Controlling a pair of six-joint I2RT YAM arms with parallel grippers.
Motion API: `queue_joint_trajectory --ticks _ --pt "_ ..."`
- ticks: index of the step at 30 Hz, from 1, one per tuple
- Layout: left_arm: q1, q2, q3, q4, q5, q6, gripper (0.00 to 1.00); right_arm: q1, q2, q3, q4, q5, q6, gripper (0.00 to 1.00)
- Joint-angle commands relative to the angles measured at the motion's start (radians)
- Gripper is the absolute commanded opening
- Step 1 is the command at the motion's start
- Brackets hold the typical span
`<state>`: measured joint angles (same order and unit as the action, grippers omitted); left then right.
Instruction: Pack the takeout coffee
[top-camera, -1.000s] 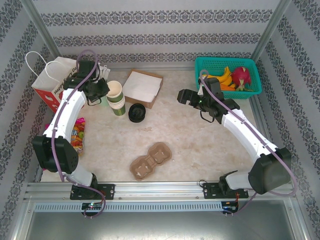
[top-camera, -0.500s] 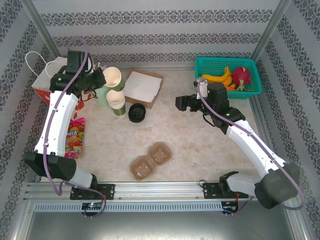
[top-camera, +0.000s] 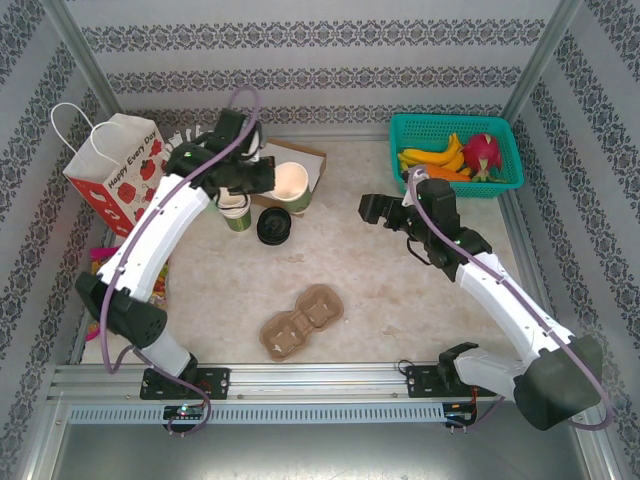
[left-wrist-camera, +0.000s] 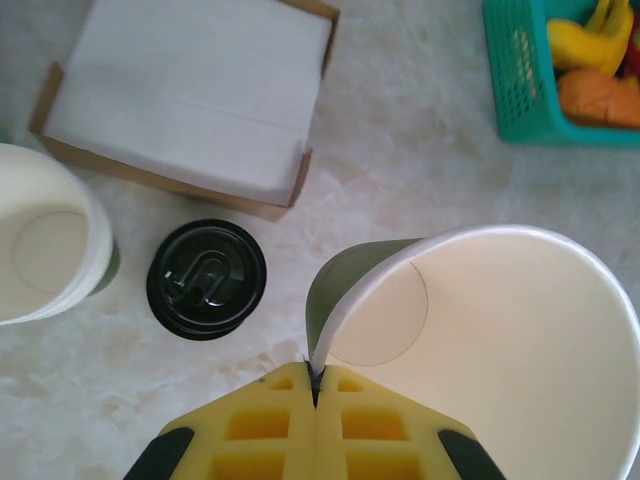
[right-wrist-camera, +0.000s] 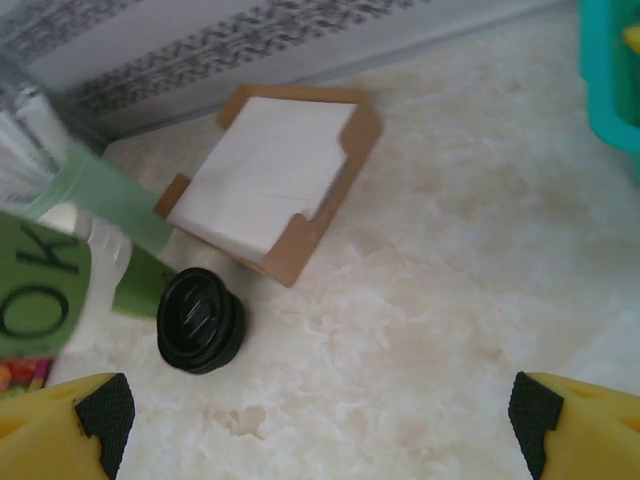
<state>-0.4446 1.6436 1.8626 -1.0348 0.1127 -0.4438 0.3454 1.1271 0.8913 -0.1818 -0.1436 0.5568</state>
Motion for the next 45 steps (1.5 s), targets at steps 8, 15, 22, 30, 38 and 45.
queue_joint_trajectory --ticks 8,15,22,30,38,45 --pt "-0.170 0.202 0.036 0.137 0.033 0.015 0.00 -0.121 -0.095 -0.145 0.049 -0.126 0.258 0.98" --pt "-0.230 0.368 0.138 0.112 0.010 -0.019 0.00 -0.116 -0.046 -0.179 0.169 -0.370 0.284 0.98" --pt "-0.238 0.447 0.156 0.105 -0.039 -0.002 0.00 -0.105 0.018 -0.173 0.135 -0.274 0.298 0.98" --pt "-0.238 0.474 0.133 0.102 -0.042 0.055 0.01 -0.121 0.048 -0.153 0.084 -0.292 0.245 0.98" --pt "-0.240 0.458 0.074 0.092 -0.069 0.080 0.07 -0.133 0.033 -0.175 0.045 -0.260 0.226 0.98" --pt "-0.238 0.426 0.037 0.071 -0.116 0.103 0.11 -0.135 0.056 -0.155 0.023 -0.273 0.207 0.98"
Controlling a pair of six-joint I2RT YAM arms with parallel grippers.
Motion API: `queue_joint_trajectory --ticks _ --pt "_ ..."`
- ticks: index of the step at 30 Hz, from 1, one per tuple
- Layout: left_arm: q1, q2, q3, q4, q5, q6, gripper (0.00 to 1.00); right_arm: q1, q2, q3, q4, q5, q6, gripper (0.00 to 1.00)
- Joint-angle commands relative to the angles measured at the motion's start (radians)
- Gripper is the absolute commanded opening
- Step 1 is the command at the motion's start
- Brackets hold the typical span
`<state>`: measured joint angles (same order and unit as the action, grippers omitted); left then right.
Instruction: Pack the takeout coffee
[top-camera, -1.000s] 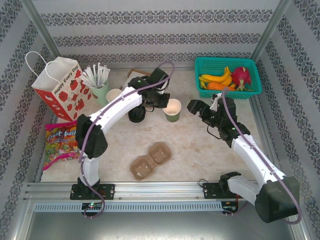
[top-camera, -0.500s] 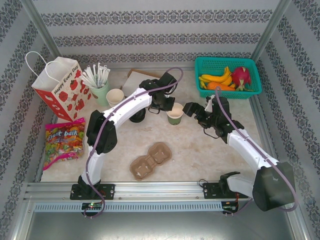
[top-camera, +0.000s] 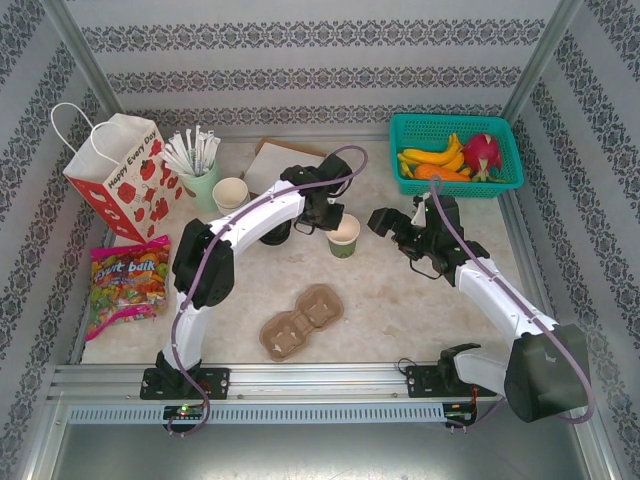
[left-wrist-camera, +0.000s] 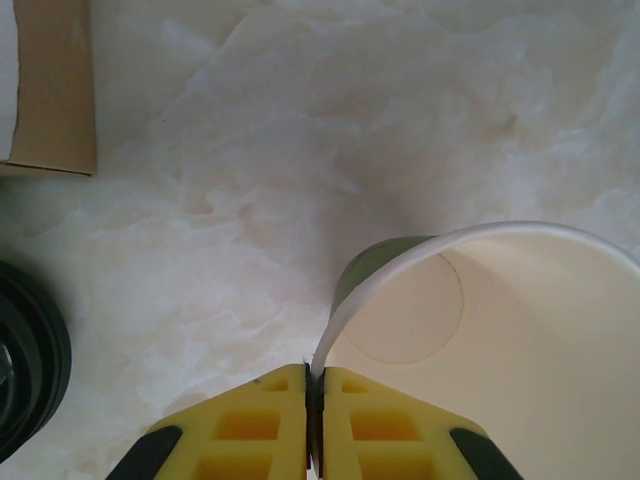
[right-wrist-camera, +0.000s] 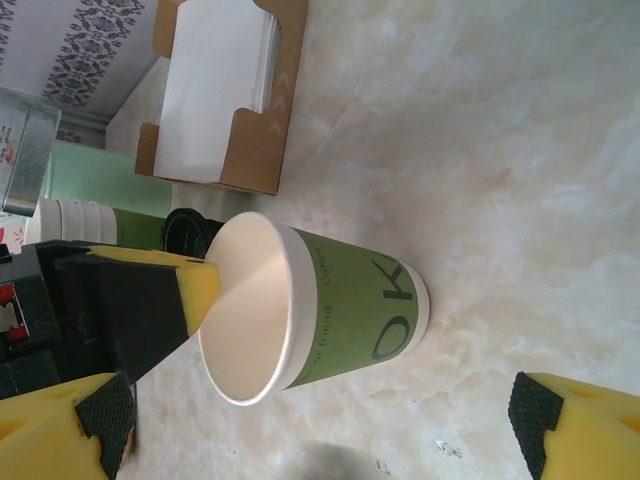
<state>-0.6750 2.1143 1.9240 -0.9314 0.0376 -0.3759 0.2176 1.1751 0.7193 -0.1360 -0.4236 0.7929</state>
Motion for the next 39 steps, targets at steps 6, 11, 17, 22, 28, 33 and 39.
queue_joint_trajectory --ticks 6,11,17,22,28,33,39 --pt "-0.006 -0.087 -0.045 -0.054 -0.056 0.040 0.12 -0.007 0.031 0.044 -0.033 -0.007 -0.038 0.98" --pt "-0.006 -0.096 -0.044 -0.067 -0.048 0.043 0.19 -0.006 0.050 0.059 -0.031 -0.015 -0.033 0.98" --pt "-0.005 -0.134 -0.028 -0.081 -0.062 0.046 0.42 -0.006 0.057 0.079 -0.037 -0.017 -0.040 0.98" --pt "0.015 -0.209 -0.066 -0.030 -0.075 -0.009 0.54 -0.006 0.048 0.091 -0.050 0.013 -0.054 0.98" --pt "0.046 -0.276 -0.193 0.082 -0.259 -0.246 0.88 -0.006 0.018 0.088 -0.035 0.085 -0.063 0.98" --pt "0.051 -0.188 -0.186 0.068 -0.340 -0.356 0.93 -0.004 0.018 0.121 -0.025 0.111 -0.073 0.98" --pt "0.082 -0.074 -0.162 0.061 -0.340 -0.402 0.88 -0.004 0.024 0.152 -0.043 0.117 -0.112 0.98"
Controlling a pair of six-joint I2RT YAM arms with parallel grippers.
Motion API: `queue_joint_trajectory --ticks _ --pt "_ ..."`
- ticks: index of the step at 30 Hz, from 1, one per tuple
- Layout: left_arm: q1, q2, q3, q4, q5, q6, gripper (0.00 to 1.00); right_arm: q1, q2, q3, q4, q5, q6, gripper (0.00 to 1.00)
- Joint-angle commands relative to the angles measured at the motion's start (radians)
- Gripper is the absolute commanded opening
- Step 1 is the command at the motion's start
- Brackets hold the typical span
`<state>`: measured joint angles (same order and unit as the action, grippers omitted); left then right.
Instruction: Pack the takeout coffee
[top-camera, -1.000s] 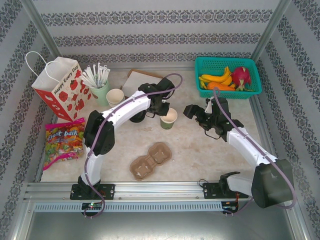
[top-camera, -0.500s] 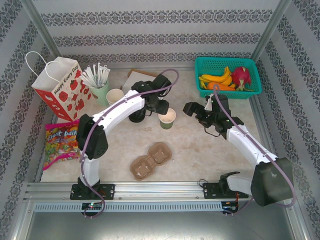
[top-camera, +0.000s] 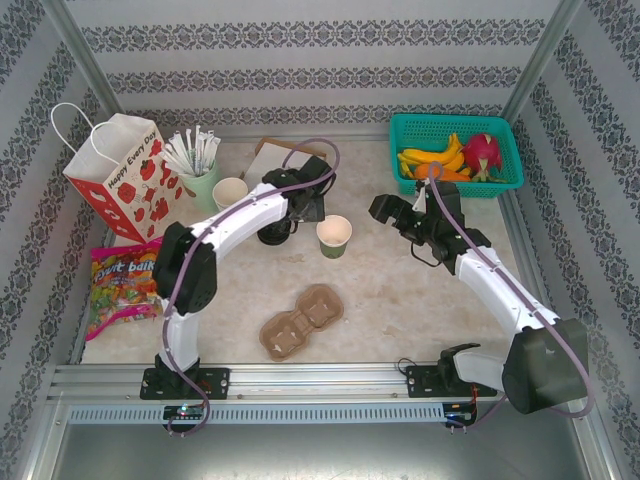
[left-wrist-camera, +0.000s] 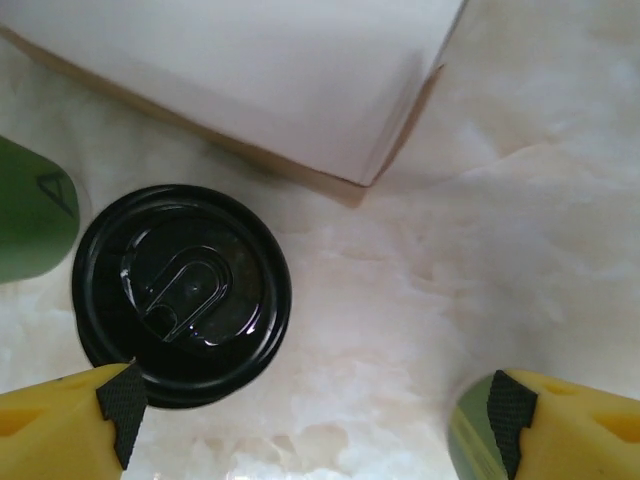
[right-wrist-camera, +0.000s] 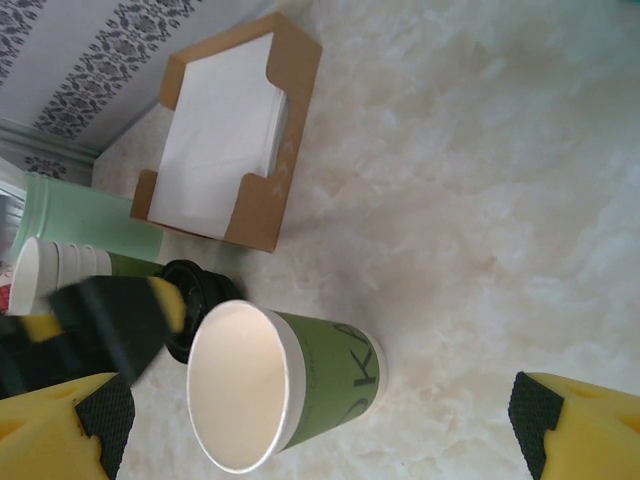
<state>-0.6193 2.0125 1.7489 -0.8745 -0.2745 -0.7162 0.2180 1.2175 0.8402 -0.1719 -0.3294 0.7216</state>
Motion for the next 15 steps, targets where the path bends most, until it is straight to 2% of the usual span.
queue_joint_trajectory --ticks 1,8,15 --pt "0.028 0.040 0.012 0.008 -0.027 -0.062 0.87 -0.004 -0.021 0.031 -0.009 0.024 -0.045 0.98" --pt "0.032 0.121 0.037 0.017 -0.102 -0.028 0.71 -0.002 -0.029 0.010 0.011 0.048 -0.024 0.98" --pt "0.036 0.151 0.050 0.015 -0.138 -0.016 0.61 -0.002 -0.032 0.017 0.008 0.053 -0.031 0.98"
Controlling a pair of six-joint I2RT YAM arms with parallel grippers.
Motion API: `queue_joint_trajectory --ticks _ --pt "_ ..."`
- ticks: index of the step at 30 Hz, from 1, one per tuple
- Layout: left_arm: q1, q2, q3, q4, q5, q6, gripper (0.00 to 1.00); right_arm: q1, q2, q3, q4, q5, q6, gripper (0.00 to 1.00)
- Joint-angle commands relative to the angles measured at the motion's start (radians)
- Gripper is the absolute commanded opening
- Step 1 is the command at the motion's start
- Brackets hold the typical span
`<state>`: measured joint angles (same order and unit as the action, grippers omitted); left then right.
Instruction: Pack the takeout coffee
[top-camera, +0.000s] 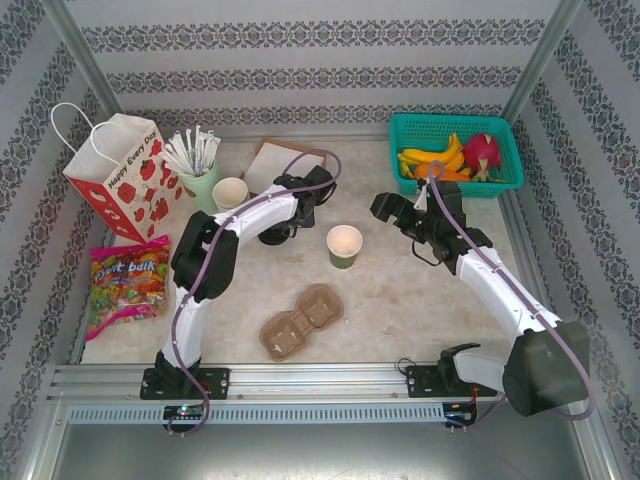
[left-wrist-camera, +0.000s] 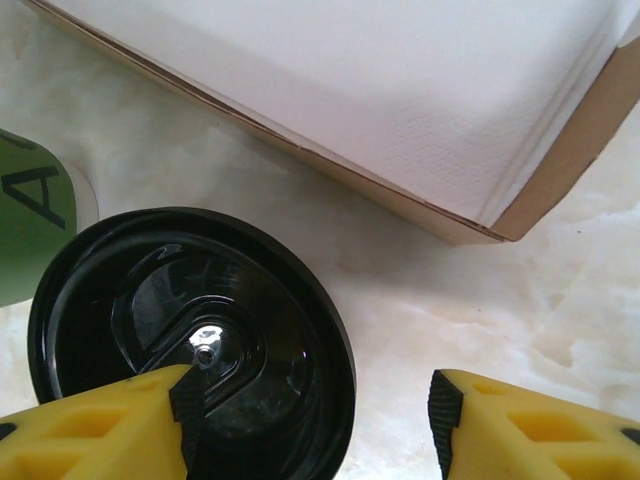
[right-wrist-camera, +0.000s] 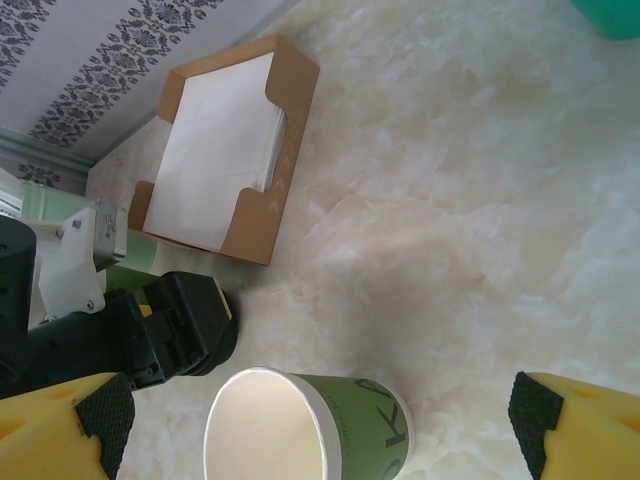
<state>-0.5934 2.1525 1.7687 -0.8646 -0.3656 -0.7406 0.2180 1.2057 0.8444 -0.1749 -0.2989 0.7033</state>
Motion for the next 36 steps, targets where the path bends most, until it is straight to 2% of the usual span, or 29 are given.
queue_joint_trajectory --ticks 1,6,19,30,36 --pt "0.010 0.015 0.031 0.007 -0.052 0.013 0.59 -0.002 -0.020 0.013 0.011 0.023 -0.013 0.98" --pt "0.010 0.025 0.028 0.024 -0.077 0.030 0.49 -0.003 -0.018 0.010 0.011 0.020 -0.009 0.98" --pt "0.012 0.063 0.049 0.012 -0.099 0.038 0.42 -0.002 -0.021 0.008 0.010 0.020 -0.010 0.98" --pt "0.011 0.055 0.059 0.008 -0.099 0.057 0.13 -0.002 -0.024 0.007 0.006 0.023 -0.011 0.98" --pt "0.012 -0.026 0.066 -0.007 -0.057 0.093 0.02 -0.003 -0.023 0.011 0.006 0.029 -0.013 0.98"
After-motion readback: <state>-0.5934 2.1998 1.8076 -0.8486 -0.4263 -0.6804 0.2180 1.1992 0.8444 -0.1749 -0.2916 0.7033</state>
